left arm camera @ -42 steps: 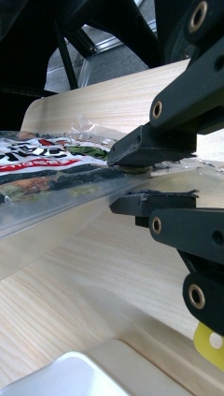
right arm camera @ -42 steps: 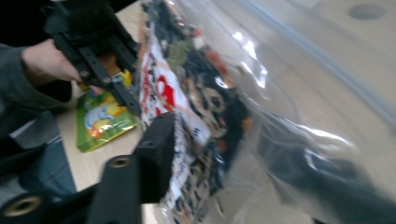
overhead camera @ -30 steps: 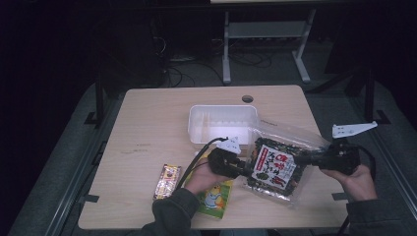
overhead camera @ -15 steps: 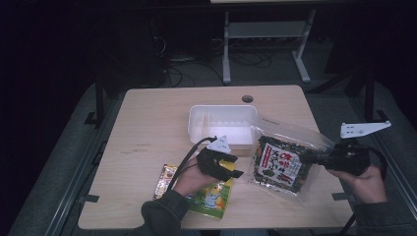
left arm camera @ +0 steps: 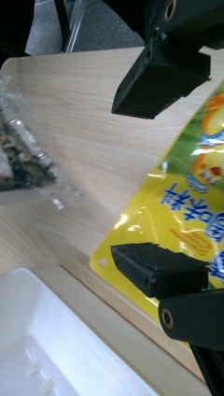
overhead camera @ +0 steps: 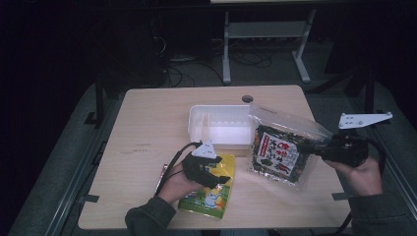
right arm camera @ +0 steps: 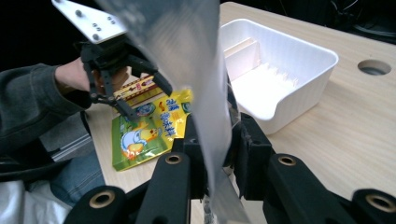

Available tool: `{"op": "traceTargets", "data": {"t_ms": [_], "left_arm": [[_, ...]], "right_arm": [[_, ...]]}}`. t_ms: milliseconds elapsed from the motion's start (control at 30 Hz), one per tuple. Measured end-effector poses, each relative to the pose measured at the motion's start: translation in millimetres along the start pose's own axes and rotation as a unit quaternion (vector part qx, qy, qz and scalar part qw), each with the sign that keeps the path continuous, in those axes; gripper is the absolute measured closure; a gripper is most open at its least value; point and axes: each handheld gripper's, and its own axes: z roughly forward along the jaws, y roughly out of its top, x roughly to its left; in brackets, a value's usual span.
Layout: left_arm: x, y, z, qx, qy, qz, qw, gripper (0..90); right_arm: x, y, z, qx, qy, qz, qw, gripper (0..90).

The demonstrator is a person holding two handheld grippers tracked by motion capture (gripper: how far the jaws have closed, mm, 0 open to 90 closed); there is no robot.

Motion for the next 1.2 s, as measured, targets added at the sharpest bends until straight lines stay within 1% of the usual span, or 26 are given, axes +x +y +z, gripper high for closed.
{"op": "traceTargets", "data": {"t_ms": [33, 167, 233, 300, 367, 400, 467, 500, 600, 867, 1000, 1200], "left_arm": [[-0.8, -1.8, -2.5, 0.000, 0.005, -0.003, 1.0000, 25.5], [-2.9, -9.4, -12.9, 0.000, 0.013, -0.003, 0.9999, 24.5], [-3.9, -13.2, -16.5, 0.001, 0.018, -0.005, 0.9998, 23.7], [-4.9, -16.9, -20.0, 0.002, 0.021, -0.006, 0.9998, 23.4], [-5.4, -20.8, -24.1, 0.002, 0.023, -0.008, 0.9997, 23.3], [-5.8, -22.3, -25.2, 0.001, 0.024, -0.008, 0.9997, 23.3], [-6.8, -27.0, -27.4, 0.001, 0.028, -0.010, 0.9996, 23.3], [-7.0, -29.0, -28.2, 0.005, 0.026, -0.011, 0.9996, 23.3], [-7.3, -34.1, -29.9, 0.008, 0.028, -0.014, 0.9995, 23.3], [-10.0, -39.8, -40.0, 0.009, 0.039, -0.010, 0.9992, 23.4], [-10.6, -45.9, -44.1, 0.007, 0.041, -0.014, 0.9990, 23.4], [-7.8, -59.2, -52.8, 0.001, 0.049, -0.027, 0.9984, 23.3]], "right_arm": [[0.4, 2.7, 0.9, -0.001, -0.002, -0.002, 1.0000, 76.3], [2.7, 14.1, 5.6, -0.001, -0.007, -0.010, 0.9999, 76.3], [4.0, 22.8, 9.7, -0.004, -0.010, -0.015, 0.9998, 76.3], [4.0, 24.7, 10.9, -0.004, -0.011, -0.016, 0.9998, 76.3], [3.7, 32.6, 16.9, -0.005, -0.014, -0.021, 0.9997, 76.3], [3.7, 32.6, 16.9, -0.005, -0.014, -0.021, 0.9997, 76.3], [3.5, 38.0, 20.5, -0.009, -0.012, -0.023, 0.9996, 76.3], [3.6, 39.9, 21.8, -0.011, -0.013, -0.023, 0.9996, 76.3], [4.2, 47.1, 27.9, -0.013, -0.020, -0.029, 0.9993, 76.3], [2.2, 65.1, 38.8, -0.010, -0.027, -0.033, 0.9990, 76.3], [0.3, 74.3, 43.2, -0.014, -0.033, -0.036, 0.9987, 76.3], [-1.1, 87.6, 50.0, -0.021, -0.045, -0.044, 0.9978, 76.3]]}}
